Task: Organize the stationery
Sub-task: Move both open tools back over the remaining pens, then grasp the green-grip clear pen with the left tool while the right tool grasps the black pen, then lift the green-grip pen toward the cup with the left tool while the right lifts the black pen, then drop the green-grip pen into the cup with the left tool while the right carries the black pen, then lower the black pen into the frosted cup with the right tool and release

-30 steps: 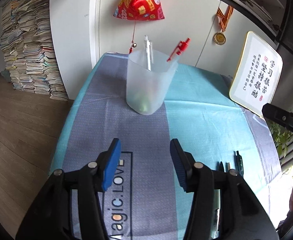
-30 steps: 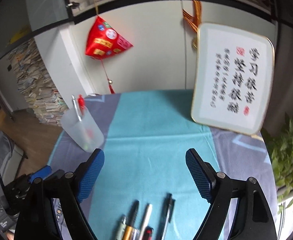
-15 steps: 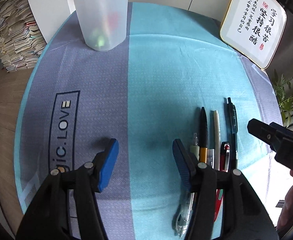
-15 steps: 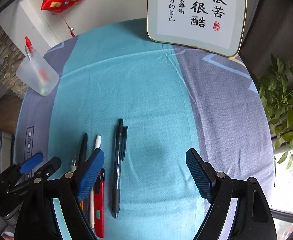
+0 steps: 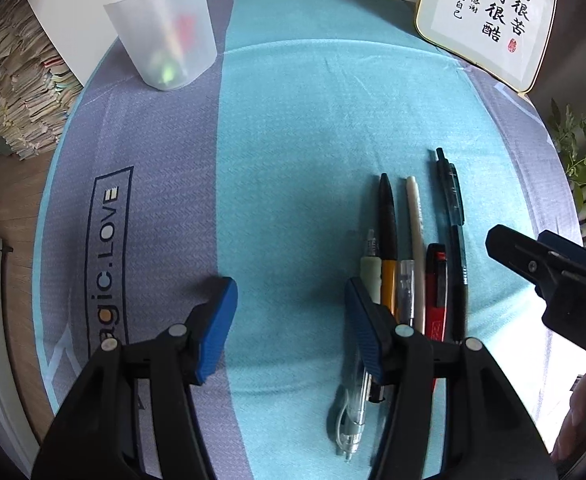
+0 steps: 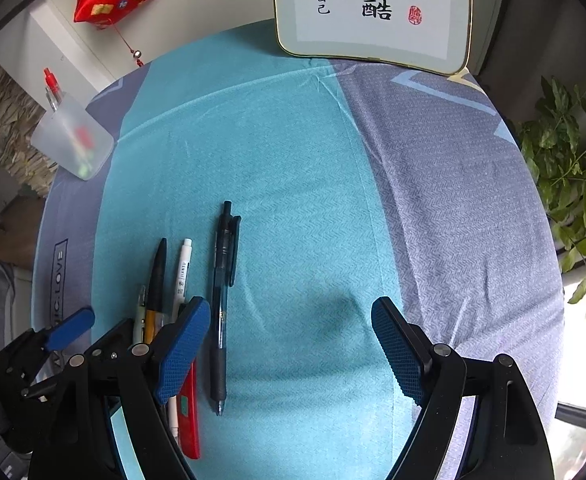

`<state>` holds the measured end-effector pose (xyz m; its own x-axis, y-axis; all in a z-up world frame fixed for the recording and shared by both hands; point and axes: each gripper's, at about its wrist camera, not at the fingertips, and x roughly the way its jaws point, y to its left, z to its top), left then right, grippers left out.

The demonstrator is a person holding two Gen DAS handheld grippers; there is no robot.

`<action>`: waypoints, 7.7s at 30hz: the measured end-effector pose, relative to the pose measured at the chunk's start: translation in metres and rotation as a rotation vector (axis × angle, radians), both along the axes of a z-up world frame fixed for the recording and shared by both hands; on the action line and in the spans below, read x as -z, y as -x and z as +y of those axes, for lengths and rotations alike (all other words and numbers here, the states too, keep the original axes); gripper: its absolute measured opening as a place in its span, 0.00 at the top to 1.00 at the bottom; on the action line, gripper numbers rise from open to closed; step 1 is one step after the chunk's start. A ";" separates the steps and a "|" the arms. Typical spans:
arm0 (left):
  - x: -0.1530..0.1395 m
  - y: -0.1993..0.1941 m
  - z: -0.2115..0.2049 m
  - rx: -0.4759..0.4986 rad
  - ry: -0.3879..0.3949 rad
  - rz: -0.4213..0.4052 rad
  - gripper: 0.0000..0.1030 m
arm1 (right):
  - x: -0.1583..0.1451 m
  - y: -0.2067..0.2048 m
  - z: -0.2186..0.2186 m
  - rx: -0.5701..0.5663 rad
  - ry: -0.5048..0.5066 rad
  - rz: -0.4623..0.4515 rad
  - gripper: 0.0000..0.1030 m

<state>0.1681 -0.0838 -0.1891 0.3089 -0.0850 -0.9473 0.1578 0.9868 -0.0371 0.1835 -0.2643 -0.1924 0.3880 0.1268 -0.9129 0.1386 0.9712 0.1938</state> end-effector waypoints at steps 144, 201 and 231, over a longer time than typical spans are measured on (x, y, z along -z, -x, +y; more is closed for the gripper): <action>-0.134 -0.027 0.070 -0.068 0.216 -0.273 0.93 | -0.040 0.007 0.033 -0.071 0.083 -0.145 0.86; -0.093 -0.158 0.077 -0.224 0.189 -0.662 0.91 | -0.058 -0.020 0.012 -0.070 -0.025 -0.271 0.86; -0.105 -0.063 0.123 -0.247 0.224 -0.539 0.28 | -0.133 -0.056 0.099 -0.207 -0.054 -0.486 0.86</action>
